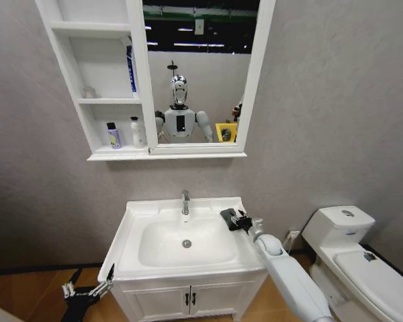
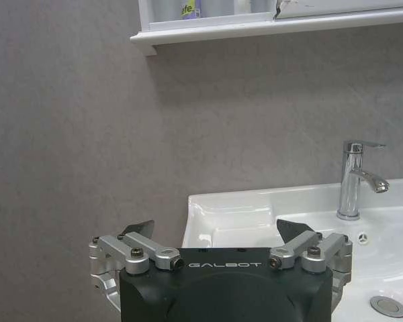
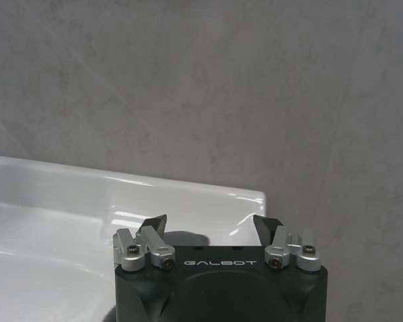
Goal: Move facial cleanser and shampoo from washbasin to cabinet, then wipe washbasin with towel.
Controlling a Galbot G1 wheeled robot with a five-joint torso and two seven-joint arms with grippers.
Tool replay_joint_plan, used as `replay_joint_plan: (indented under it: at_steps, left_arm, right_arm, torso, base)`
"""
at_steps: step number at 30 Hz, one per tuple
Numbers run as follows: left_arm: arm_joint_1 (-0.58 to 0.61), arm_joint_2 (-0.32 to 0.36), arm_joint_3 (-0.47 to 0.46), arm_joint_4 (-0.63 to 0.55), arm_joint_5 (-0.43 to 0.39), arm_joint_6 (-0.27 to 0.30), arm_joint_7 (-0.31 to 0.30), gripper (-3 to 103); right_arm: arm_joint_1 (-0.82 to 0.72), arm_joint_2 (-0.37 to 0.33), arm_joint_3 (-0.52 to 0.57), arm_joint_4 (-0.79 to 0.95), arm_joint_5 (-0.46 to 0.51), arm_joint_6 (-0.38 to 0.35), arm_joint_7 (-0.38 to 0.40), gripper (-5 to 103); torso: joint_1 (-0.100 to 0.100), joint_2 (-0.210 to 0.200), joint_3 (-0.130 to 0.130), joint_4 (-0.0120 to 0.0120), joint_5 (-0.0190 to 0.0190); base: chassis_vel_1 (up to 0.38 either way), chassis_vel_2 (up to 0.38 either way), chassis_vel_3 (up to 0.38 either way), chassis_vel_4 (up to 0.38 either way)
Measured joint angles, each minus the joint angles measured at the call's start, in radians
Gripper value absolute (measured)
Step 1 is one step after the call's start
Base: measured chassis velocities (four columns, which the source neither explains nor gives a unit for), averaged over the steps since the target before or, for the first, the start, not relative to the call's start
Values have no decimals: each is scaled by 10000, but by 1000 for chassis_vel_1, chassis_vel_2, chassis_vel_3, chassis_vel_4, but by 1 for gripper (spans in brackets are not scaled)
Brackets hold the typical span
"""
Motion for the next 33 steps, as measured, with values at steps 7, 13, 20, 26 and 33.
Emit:
replay_joint_plan:
  at_steps: [7, 13, 20, 26, 33]
  left_arm:
    - [0, 0, 0, -1, 0, 0, 0, 100]
    - [0, 0, 2, 0, 0, -1, 0, 100]
    - [0, 0, 0, -1, 0, -1, 0, 100]
    - [0, 0, 0, -1, 0, 0, 0, 100]
    - [0, 0, 0, -1, 0, -1, 0, 100]
  right_arm:
    - [-2826, -789, 1634, 3767, -22, -282, 1905, 98]
    - [-7100, 100, 4186, 7747, -642, 484, 2146, 100]
    - [-11171, 1711, 5990, 9501, -890, 2413, 1974, 100]
    - [-12761, 1849, 5687, 10423, 37, 2322, 2205, 100]
    - [-13139, 1963, 5047, 11614, 357, 1392, 2316, 100]
  torso:
    - [0, 0, -1, -3, 1]
    - [-2, 1, -3, -4, -1]
    - [-3, 2, -3, -10, -2]
    - [-3, 2, -1, 6, 3]
    - [0, 0, 0, -3, 0]
  base:
    - [0, 0, 0, 0]
    - [0, 0, 0, 0]
    - [0, 0, 0, 0]
    - [0, 0, 0, 0]
    - [0, 0, 0, 0]
